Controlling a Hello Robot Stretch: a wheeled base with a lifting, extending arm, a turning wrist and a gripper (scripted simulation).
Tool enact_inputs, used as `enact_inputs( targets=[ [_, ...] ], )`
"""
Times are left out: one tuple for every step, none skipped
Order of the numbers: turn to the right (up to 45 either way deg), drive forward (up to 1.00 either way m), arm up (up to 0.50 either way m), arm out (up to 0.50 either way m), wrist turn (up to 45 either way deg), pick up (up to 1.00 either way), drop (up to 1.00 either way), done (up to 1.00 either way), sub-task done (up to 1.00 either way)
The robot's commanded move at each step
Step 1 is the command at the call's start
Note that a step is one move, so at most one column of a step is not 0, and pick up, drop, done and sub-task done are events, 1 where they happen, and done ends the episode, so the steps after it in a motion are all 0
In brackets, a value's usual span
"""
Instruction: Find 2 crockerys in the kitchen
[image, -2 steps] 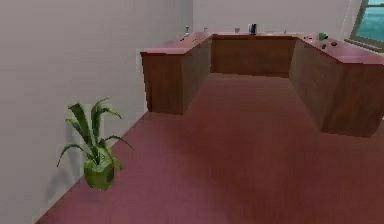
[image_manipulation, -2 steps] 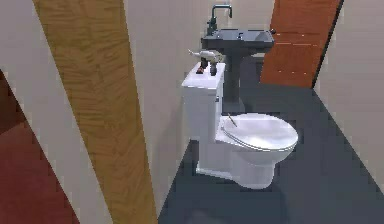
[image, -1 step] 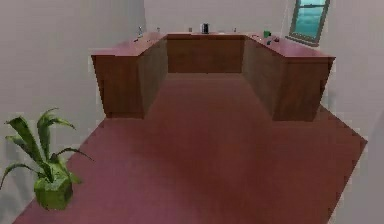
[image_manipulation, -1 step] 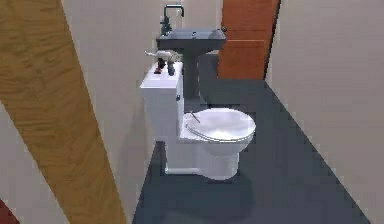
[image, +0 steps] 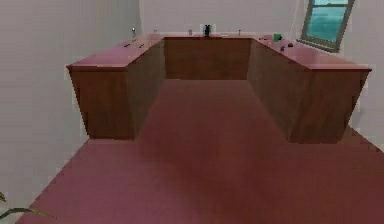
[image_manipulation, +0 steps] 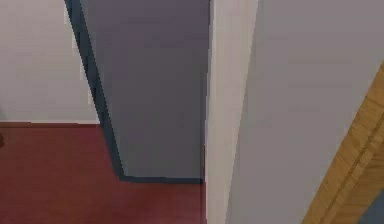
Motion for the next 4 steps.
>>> enact_inputs(
  targets=[
    [12.0, 0.0, 0.0, 0.0, 0.0, 0.0, 0.0, 0.0, 0.0],
    [0.0, 1.0, 0.0, 0.0, 0.0, 0.0, 0.0, 0.0, 0.0],
    [3.0, 0.0, 0.0, 0.0, 0.0, 0.0, 0.0, 0.0, 0.0],
    [0.0, 1.0, 0.0, 0.0, 0.0, 0.0, 0.0, 0.0, 0.0]
  ],
)
